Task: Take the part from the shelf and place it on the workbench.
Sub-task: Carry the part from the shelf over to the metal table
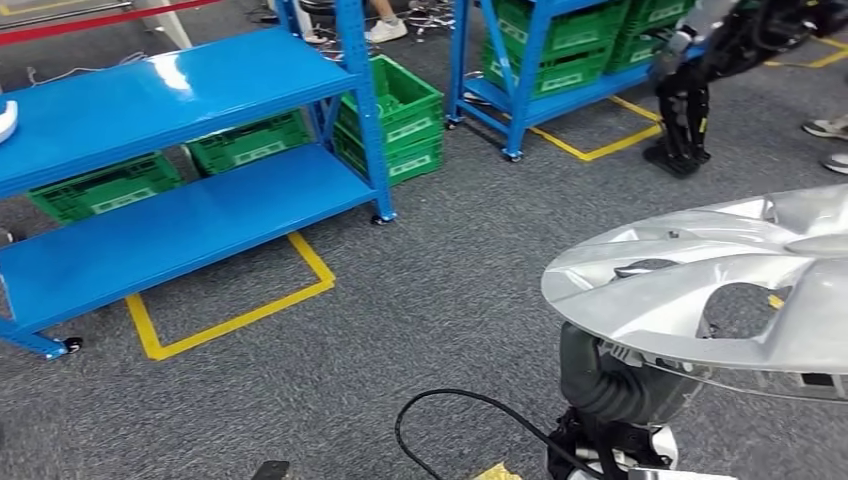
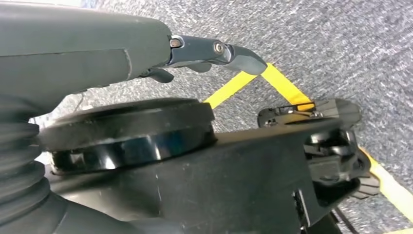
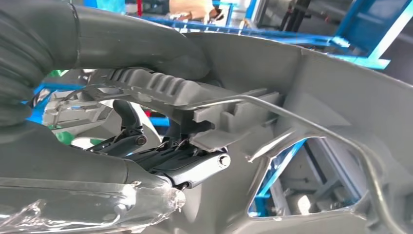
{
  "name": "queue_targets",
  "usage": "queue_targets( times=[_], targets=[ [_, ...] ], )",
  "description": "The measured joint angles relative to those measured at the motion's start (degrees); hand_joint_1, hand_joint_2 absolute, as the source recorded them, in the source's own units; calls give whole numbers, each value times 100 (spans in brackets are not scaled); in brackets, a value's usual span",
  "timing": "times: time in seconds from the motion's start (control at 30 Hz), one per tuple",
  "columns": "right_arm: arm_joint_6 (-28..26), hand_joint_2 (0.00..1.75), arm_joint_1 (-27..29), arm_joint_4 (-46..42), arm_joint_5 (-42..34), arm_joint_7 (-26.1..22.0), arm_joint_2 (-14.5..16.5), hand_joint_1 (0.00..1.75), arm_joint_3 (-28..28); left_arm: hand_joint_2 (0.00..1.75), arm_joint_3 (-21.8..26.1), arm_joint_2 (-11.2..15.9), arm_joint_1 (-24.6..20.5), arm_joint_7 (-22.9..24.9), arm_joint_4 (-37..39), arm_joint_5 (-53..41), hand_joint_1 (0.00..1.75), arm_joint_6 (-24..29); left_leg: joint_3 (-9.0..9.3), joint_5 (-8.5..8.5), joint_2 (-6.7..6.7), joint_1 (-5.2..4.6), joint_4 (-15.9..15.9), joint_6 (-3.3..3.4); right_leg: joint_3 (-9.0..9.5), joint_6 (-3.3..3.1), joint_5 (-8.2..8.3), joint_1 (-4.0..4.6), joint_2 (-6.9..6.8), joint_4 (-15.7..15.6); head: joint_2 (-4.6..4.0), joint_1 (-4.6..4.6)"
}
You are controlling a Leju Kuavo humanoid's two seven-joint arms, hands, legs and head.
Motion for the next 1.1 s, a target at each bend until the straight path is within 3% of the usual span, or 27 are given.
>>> queue_targets(
  times=[0.07, 0.13, 0.2, 0.23, 0.3, 0.33, 0.37, 0.43, 0.5, 0.53, 0.6, 0.63, 0.7, 0.73, 0.77, 0.8, 0.87, 0.93, 1.0, 1.03, 1.1],
  targets=[
    [-2, 175, 2, -1, 0, -9, 0, 175, 2, 175, 1, -1, -10, -2, 0, 3, 0, -1, -74, -171, -216, 20, 198, -66, -12, -63, 29, -32, 149, -20, 0, -12],
    [-3, 175, -5, -2, 1, -16, 0, 175, 3, 175, 2, 2, -4, -3, 0, 10, 0, -4, -370, -531, -518, 34, 837, -103, -24, -105, 45, -53, 298, -26, 0, -38],
    [-2, 175, 1, -1, 2, -20, 0, 175, 3, 175, 4, 8, 9, -3, 0, 21, 0, -11, -699, -755, -599, 36, 1477, -108, -32, -124, 52, -55, 464, -25, 0, -50],
    [-2, 175, 5, 0, 1, -19, 0, 175, 3, 175, 5, 10, 10, -3, 0, 25, 0, -15, -756, -706, -609, 37, 1556, -104, -33, -122, 55, -56, 556, -25, 0, -49],
    [-1, 175, 9, 0, -2, -18, 0, 175, 3, 175, 7, 10, 2, -4, 0, 28, 0, -20, -584, -342, -683, 43, 1140, -78, -29, -105, 67, -60, 737, -23, 0, -49],
    [-1, 175, 7, 0, -4, -19, 0, 175, 3, 175, 7, 10, 0, -4, 0, 28, 0, -22, -419, -137, -832, 54, 779, -59, -32, -87, 76, -64, 819, -22, 0, -49],
    [-1, 175, 3, 0, -5, -19, 0, 175, 4, 175, 7, 9, -1, -5, 0, 30, 0, -24, -259, -11, -984, 73, 429, -37, -48, -65, 84, -61, 900, -9, 0, -49],
    [-2, 175, 0, -1, -7, -22, 0, 175, 5, 175, 8, 7, -9, -5, 0, 37, 0, -28, -98, 57, -1180, 85, 63, 2, -99, 1, 114, -68, 1037, -5, 0, -50],
    [-5, 175, 14, -2, -10, -25, 0, 175, 5, 175, 9, 1, -20, -6, 0, 44, 0, -29, -83, 60, -1077, 81, 13, 55, -148, 75, 152, -89, 1133, -24, 0, -57],
    [-8, 175, 21, -3, -14, -25, 0, 175, 5, 175, 9, -3, -22, -7, 0, 44, 0, -29, -77, 75, -1009, 85, -6, 89, -178, 104, 139, -81, 1053, 6, 0, -55],
    [-13, 175, 18, -7, -20, -28, 0, 175, 7, 175, 10, -10, -21, -10, 0, 44, 0, -29, -66, 96, -844, 97, -41, 151, -351, 152, -58, -58, 694, 338, 0, -5],
    [-14, 175, 12, -9, -22, -30, 0, 175, 7, 175, 10, -10, -14, -11, 0, 44, 0, -28, -63, 92, -766, 88, -42, 166, -502, 171, -241, -46, 493, 671, 0, 18],
    [-14, 175, 10, -9, -27, -31, 0, 175, 8, 175, 12, -10, 5, -13, 0, 44, 0, -28, -60, 83, -583, 81, -41, 180, -834, 203, -557, -57, 337, 1399, 0, 38],
    [-14, 175, 13, -9, -30, -31, 0, 175, 8, 175, 13, -9, 10, -13, 0, 44, 0, -28, -57, 78, -490, 80, -40, 179, -912, 215, -599, -63, 310, 1588, 0, 40],
    [-14, 175, 16, -9, -32, -31, 0, 175, 8, 175, 14, -9, 10, -14, 0, 44, 0, -28, -50, 72, -407, 81, -39, 173, -881, 224, -536, -69, 290, 1562, 0, 43],
    [-14, 175, 17, -9, -32, -31, 0, 175, 8, 175, 15, -10, 7, -14, 0, 44, 0, -28, -38, 60, -331, 84, -38, 160, -730, 229, -386, -74, 255, 1305, 0, 43],
    [-15, 175, 10, -9, -33, -31, 0, 175, 8, 175, 15, -8, 2, -14, 0, 44, 0, -28, 0, 18, -205, 69, -24, 103, -275, 227, -95, -61, 21, 528, 0, 51],
    [-16, 175, 0, -11, -37, -34, 0, 175, 7, 175, 15, -2, 0, -15, 0, 44, 0, -28, 32, -18, -99, 25, -10, 38, -25, 144, 1, -41, -131, 75, 0, 42],
    [-18, 175, 5, -13, -44, -38, 0, 175, 6, 175, 15, 2, -4, -16, 0, 42, 0, -28, 56, -28, 18, 2, -23, -6, -45, 28, -4, -34, -16, 46, 0, 24],
    [-19, 175, 11, -14, -48, -40, 0, 175, 5, 175, 15, 2, -12, -16, 0, 36, 0, -28, 64, -51, 15, 12, -21, -33, -60, -7, 5, -37, 57, 43, 0, 17],
    [-21, 175, 6, -17, -49, -50, 0, 175, 5, 175, 15, 0, -26, -17, 0, 19, 0, -30, -28, -246, -199, 36, 204, -83, -80, -69, 29, -55, 203, 33, 0, 2]
  ],
)
